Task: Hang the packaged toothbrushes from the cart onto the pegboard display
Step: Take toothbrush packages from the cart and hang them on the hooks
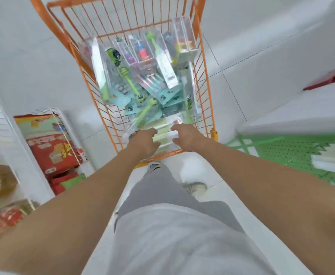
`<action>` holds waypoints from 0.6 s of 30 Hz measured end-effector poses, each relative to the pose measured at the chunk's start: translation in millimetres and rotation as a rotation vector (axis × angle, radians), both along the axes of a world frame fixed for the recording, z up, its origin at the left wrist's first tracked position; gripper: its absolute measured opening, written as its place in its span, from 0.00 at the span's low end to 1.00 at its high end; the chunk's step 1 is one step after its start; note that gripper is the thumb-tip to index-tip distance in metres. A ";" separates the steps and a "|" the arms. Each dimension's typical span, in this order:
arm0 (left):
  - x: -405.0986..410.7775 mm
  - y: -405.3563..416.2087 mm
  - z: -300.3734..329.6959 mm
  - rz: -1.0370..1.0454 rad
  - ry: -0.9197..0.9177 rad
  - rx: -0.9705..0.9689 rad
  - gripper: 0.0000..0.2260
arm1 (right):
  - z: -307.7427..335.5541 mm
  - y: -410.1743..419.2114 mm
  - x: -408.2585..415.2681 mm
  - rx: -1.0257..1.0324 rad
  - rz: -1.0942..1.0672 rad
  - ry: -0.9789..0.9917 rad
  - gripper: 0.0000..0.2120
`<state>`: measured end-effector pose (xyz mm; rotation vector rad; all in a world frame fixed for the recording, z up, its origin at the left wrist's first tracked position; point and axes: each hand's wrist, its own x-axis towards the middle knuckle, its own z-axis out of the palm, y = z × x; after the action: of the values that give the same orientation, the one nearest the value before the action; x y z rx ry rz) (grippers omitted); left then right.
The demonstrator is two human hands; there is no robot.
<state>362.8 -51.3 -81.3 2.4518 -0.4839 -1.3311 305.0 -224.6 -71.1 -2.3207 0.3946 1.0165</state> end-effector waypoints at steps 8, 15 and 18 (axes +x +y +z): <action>-1.3 6.2 -28.0 -0.080 0.007 -0.037 0.25 | -27.4 3.0 14.5 -0.273 0.326 0.137 0.16; 6.2 -10.8 -28.9 -0.222 0.010 -0.014 0.11 | -3.7 -9.5 22.7 -0.207 0.320 -0.006 0.15; 14.9 -12.4 -18.5 -0.142 -0.040 -0.086 0.06 | 20.2 -27.3 29.5 -0.115 0.060 -0.166 0.18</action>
<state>377.7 -63.8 -99.8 2.4163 -0.7220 -1.2886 334.5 -251.9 -50.9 -2.5123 0.3269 0.8406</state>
